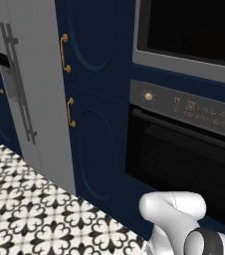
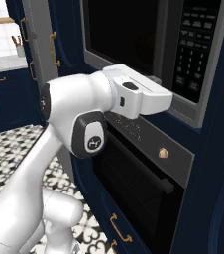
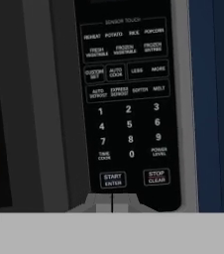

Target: Pick the cucumber from the sink and place it in the bowl. Then pick the bowl and place it in the microwave. Then close the microwave door and press the start button.

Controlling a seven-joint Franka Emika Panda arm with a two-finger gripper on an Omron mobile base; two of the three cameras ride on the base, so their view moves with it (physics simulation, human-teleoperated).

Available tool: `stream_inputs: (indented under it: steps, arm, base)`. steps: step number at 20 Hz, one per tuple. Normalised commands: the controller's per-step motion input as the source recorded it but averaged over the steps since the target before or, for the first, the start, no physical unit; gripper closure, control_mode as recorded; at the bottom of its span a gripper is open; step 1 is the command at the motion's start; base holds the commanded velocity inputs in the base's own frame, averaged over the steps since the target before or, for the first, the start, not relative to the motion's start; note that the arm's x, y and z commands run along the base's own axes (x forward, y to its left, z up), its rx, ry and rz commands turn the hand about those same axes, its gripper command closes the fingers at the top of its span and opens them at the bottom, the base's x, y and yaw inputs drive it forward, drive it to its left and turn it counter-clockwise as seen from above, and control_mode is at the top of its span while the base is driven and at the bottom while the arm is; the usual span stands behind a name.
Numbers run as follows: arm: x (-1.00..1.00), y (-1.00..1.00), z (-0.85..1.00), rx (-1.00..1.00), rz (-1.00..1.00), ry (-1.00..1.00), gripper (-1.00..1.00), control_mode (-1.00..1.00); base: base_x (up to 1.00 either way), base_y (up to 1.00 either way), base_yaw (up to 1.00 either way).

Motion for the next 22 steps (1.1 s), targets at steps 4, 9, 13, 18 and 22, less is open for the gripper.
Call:
stream_inputs:
  steps: [4,9,13,18,22]
  arm:
    - [0.23,-0.06,-0.06,0.0,0.0,0.0,1.0,-1.0]
    - [0.15,-0.21,-0.01,0.0,0.0,0.0,1.0,-1.0]
    - [0.03,-0.16,-0.04,0.0,0.0,0.0,1.0,-1.0]
    - [0.09,-0.11,-0.07,0.0,0.0,0.0,1.0,-1.0]
    - [0.1,-0.1,-0.06,0.0,0.0,0.0,1.0,-1.0]
  base:
    - [0.0,0.0,0.0]
    - [0.0,0.0,0.0]
    - [0.0,0.0,0.0]
    - [0.0,0.0,0.0]
    - [0.0,0.0,0.0]
